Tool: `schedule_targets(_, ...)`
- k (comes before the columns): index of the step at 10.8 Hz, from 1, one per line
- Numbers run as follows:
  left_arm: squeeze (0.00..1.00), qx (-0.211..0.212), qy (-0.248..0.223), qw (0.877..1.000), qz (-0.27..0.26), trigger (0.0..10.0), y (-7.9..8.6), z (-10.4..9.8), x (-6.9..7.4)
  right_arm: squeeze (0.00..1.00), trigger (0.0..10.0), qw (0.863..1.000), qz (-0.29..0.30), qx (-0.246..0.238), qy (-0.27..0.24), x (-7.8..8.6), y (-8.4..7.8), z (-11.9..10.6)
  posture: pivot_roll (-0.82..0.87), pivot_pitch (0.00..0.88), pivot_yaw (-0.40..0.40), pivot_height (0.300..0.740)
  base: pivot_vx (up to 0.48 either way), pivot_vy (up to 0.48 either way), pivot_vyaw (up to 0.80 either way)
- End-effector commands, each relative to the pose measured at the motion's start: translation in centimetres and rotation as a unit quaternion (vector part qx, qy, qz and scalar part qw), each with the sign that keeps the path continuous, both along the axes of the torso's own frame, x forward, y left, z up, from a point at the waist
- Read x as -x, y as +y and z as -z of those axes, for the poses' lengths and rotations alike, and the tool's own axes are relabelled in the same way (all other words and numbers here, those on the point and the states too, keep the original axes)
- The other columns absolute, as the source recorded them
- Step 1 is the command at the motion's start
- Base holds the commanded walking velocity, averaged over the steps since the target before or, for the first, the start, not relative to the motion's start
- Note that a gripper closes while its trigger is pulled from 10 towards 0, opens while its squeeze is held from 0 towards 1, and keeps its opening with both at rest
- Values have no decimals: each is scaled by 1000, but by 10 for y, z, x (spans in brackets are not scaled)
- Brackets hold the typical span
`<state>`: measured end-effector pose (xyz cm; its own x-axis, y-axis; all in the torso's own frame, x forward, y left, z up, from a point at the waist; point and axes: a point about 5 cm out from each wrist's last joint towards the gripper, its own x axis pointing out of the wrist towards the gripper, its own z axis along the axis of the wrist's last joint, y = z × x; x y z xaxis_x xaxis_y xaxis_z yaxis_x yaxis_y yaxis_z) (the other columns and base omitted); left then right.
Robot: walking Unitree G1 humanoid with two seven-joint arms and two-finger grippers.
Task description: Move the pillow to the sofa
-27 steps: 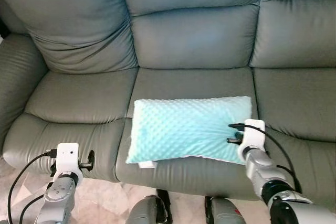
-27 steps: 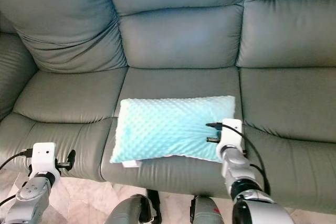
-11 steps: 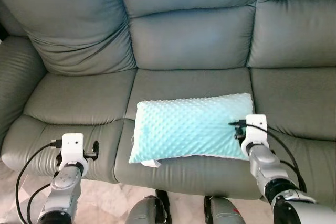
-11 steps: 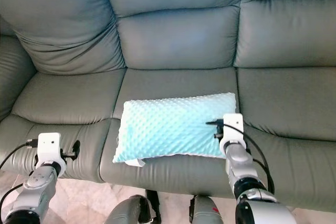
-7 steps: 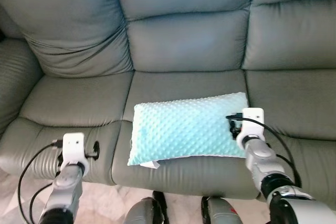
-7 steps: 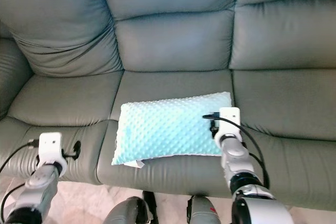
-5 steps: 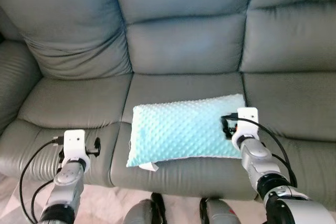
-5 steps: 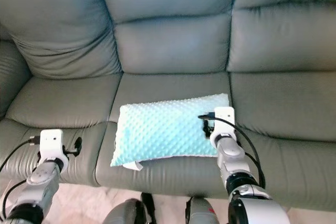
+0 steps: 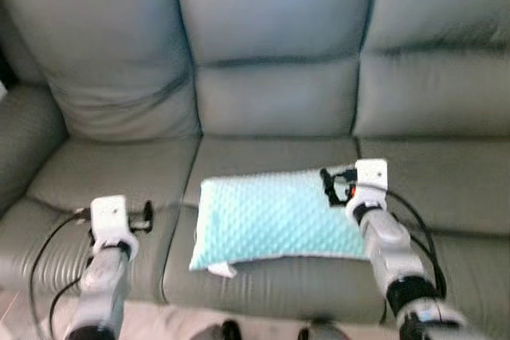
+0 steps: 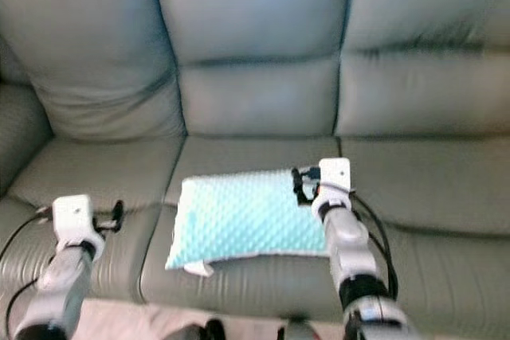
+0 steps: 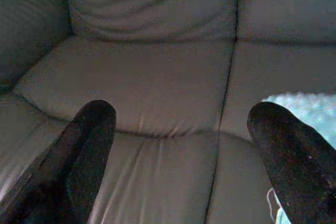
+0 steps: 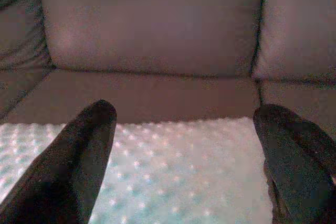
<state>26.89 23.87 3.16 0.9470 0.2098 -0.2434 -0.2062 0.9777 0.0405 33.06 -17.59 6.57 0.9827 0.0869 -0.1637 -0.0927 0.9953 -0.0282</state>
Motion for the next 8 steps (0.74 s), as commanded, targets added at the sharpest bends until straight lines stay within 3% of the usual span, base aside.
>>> schedule_targets(1,0,1,-4,1000,-12,10000,7,-2,7,1000,10000,1000,-13,0,-9,1,6,-4,-186,26,108,740,0,0,0)
schedule_targets(2,0,-6,-30,999,-32,10000,11,-7,24,1000,10000,1000,-12,0,-14,10,2,-4,-185,7,99,740,0,0,0)
schedule_targets(4,0,-8,-51,998,-36,10000,6,-14,34,1000,10000,1000,-19,6,-20,17,3,-7,-181,0,91,740,0,0,0)
schedule_targets(6,0,4,-70,997,-41,10000,-6,-25,35,1000,10000,999,-30,7,-44,16,7,-28,-189,0,83,740,0,0,0)
schedule_targets(8,0,19,-75,996,-48,10000,-14,-30,31,1000,10000,998,-39,7,-50,12,12,-34,-194,0,79,740,0,0,0)
